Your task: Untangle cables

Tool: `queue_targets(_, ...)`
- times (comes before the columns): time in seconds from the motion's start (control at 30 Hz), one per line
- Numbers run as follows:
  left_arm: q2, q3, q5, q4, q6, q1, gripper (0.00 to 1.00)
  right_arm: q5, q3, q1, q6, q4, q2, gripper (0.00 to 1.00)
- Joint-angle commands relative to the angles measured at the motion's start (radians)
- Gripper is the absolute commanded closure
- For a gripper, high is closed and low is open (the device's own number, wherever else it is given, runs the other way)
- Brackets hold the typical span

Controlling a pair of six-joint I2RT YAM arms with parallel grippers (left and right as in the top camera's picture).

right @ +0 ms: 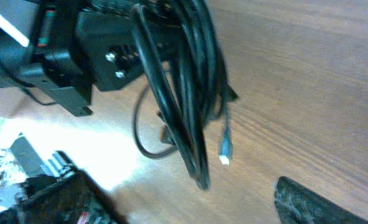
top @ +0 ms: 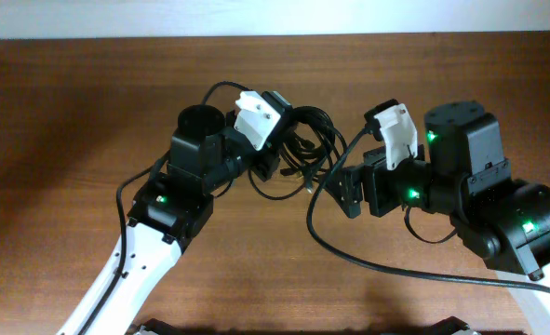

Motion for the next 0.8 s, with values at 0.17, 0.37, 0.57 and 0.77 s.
queue_targets(0.17,-0.006,0.006,-0.061,-0.018,0.454,0.001,1.00,0.227,0.032,0.002,0.159,0.065,-0.021,0.02)
queue_targets(0.37,-0.006,0.006,0.443,-0.044,0.777,0.002,1.00,0.246,0.064,-0.051,0.358,0.035,-0.033,0.01)
queue_targets(0.57,-0.006,0.006,0.739,0.087,0.863,0.043,1.00,-0.066,0.064,-0.198,0.341,-0.087,-0.033,0.01)
queue_targets(0.77,-0.006,0.006,0.903,0.170,0.863,0.097,1.00,-0.301,0.064,-0.205,0.232,-0.109,-0.033,0.00)
